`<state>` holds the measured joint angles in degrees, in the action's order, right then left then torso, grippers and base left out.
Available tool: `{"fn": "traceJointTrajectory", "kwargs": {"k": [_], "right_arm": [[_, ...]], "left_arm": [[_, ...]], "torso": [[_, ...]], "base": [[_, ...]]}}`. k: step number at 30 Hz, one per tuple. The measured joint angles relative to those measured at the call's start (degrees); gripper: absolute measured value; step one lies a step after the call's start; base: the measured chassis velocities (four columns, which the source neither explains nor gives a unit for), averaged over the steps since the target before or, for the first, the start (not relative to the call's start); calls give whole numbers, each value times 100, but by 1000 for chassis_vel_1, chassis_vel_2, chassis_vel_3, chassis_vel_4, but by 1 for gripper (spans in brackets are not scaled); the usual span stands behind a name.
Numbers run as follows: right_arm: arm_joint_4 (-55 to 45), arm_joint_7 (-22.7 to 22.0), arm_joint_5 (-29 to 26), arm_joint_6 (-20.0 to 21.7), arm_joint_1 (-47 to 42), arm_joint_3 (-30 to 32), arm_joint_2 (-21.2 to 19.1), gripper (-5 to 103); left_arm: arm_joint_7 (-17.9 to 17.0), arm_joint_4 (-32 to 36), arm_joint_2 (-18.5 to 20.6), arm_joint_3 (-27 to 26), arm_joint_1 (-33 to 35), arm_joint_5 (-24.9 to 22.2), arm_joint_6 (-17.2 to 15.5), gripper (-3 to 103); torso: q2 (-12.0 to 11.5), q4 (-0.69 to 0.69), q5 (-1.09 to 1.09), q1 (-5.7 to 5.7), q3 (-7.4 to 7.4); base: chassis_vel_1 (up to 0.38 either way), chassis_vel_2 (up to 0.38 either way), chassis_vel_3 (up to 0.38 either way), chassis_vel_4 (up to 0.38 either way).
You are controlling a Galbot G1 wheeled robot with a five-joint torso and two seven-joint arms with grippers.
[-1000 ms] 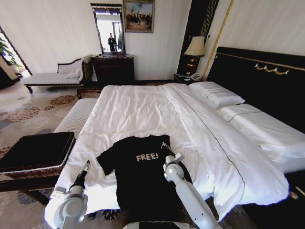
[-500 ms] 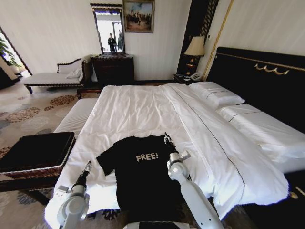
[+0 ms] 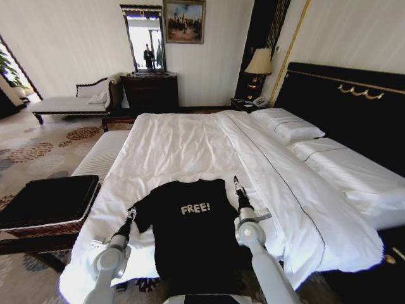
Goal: Fold the clothes on the bed and place them into the basket.
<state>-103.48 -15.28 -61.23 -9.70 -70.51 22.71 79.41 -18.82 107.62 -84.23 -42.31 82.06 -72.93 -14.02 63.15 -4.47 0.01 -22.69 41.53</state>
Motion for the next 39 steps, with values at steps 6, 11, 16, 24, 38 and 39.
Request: {"fn": "traceJointTrajectory", "kwargs": {"k": [6,11,16,24,38,39], "right_arm": [[-3,-72,-8,34,-9,13,-31,100],[25,-100,1,51,28,-26,-29,100],[88,-121,19,59,33,-51,-40,100],[94,-166,19,72,37,-46,-70,100],[38,-211,25,94,-45,12,-109,100],[30,-211,29,94,-52,12,-112,100]], "left_arm": [[89,-41,-85,73,-1,110,-12,73],[105,-50,-114,84,-4,126,-19,56],[114,-43,-130,63,-2,133,-16,34],[113,15,-125,30,42,135,0,13],[141,719,-28,683,144,358,-68,0],[148,719,-5,855,110,472,-70,0]], "torso": [[0,1,0,0,0],[0,1,0,0,0],[0,1,-1,0,0],[0,1,-1,0,0],[0,1,0,0,0],[0,0,-1,0,0]], "base": [[0,0,0,0],[0,0,0,0],[0,0,0,0],[0,0,0,0],[0,0,0,0],[0,0,0,0]]}}
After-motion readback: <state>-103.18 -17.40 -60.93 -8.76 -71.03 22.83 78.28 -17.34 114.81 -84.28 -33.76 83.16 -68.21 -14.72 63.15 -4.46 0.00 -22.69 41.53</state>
